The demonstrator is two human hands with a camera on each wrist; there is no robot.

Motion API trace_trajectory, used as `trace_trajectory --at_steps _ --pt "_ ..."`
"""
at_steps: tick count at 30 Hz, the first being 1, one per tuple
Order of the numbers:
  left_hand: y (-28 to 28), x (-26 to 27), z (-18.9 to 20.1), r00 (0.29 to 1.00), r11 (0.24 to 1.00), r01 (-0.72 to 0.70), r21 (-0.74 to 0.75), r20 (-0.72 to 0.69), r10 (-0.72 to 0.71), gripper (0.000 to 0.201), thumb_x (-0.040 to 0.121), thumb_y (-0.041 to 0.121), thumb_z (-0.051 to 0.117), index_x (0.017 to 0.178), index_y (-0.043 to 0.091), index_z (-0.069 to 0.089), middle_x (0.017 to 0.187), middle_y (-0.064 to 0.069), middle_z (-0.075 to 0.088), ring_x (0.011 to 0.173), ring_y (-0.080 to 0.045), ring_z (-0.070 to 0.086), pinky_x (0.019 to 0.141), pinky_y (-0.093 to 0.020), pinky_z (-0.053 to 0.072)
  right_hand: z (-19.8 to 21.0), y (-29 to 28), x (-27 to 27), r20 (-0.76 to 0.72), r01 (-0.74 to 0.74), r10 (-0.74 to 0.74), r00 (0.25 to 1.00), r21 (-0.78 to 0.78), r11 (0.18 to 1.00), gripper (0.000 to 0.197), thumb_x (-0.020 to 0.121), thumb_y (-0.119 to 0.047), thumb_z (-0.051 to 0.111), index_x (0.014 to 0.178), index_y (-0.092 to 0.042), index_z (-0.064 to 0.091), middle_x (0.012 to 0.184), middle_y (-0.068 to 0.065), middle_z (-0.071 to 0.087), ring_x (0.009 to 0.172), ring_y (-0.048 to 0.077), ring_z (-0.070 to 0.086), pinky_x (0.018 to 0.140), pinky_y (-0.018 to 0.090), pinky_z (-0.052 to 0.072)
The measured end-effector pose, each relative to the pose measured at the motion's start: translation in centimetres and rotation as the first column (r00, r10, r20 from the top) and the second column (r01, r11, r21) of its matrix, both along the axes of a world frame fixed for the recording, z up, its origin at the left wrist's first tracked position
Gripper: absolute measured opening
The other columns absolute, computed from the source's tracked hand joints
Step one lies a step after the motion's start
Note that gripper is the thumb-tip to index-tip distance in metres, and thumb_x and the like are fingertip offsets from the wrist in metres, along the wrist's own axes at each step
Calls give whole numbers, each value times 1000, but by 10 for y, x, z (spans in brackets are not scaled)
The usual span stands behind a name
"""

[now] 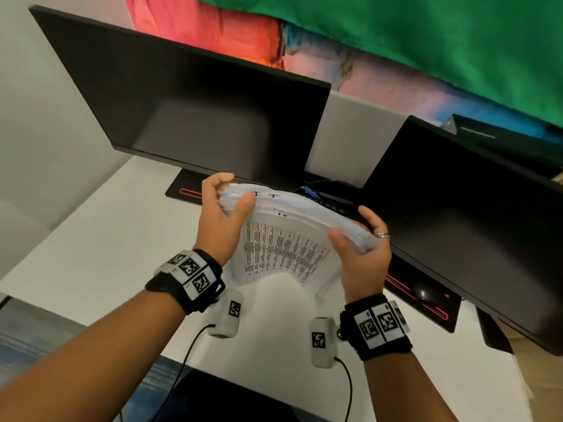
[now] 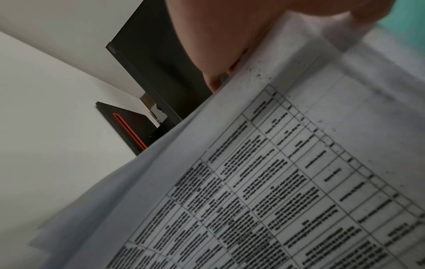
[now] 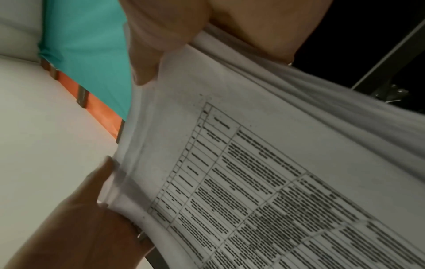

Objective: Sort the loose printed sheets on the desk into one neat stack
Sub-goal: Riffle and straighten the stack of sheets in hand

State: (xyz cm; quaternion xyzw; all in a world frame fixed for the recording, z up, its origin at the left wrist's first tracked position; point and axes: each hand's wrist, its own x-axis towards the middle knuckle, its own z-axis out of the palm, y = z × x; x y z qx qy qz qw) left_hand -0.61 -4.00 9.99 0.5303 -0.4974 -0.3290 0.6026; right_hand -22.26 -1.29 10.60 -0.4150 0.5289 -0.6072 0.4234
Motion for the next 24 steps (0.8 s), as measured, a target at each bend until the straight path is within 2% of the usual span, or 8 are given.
trace_trajectory --at_steps 2,5,12,14,17,19,21,24 --pt "-4 -2 2 1000 999 -30 -14 -4 30 35 95 17 60 125 12 42 106 15 48 89 19 54 80 -4 42 2 -2 4 14 23 -23 1000 -22 999 56 80 -2 77 129 -19 54 100 -4 69 90 15 73 69 27 61" --pt "-6 -3 4 999 999 -39 -22 2 39 33 94 20 58 123 14 44 108 14 50 90 17 54 81 -5 43 5 -3 8 26 53 -51 998 -76 996 50 83 -4 75 126 -17 54 104 0 68 90 17 73 68 25 60" --pt "-7 -7 5 999 999 -43 -3 12 43 25 98 9 57 121 6 50 103 10 54 83 15 58 69 -4 46 -3 -6 13 -18 150 -152 988 -92 984 32 89 -14 69 120 -16 62 99 -7 71 94 21 72 72 31 61" --pt "-8 -7 10 999 1000 -17 -10 29 17 23 97 11 58 120 8 54 104 9 57 86 11 61 70 -6 48 -1 -6 14 -29 173 -178 984 -138 975 26 91 -10 67 116 -14 63 100 -4 71 94 19 71 75 30 60" --pt "-11 -3 11 995 1000 -11 -20 95 13 13 98 20 58 108 15 62 103 3 63 88 2 60 74 -9 47 3 -5 15 -107 179 -208 972 -232 956 14 94 -10 64 99 -23 64 101 -1 72 94 20 70 77 40 60" --pt "-14 -1 10 993 1000 -21 -14 113 22 12 99 22 55 102 13 63 101 -2 64 87 2 58 74 -8 45 3 -5 16 -154 160 -200 968 -242 957 15 95 -15 59 93 -29 62 101 -4 72 92 22 70 71 43 61" --pt "-15 -2 12 993 1000 -12 -10 117 13 13 100 20 54 103 9 62 101 -3 64 86 4 59 72 -7 46 1 -5 16 -163 177 -219 962 -237 955 17 94 -15 55 91 -31 61 99 -10 71 90 21 70 65 38 60" --pt "-14 -3 14 994 1000 -8 -20 109 10 12 100 16 54 102 6 61 96 4 63 82 9 60 69 -6 47 -1 -5 16 -126 226 -264 956 -257 940 27 95 -7 53 88 -32 61 99 -2 72 90 29 69 64 36 58"
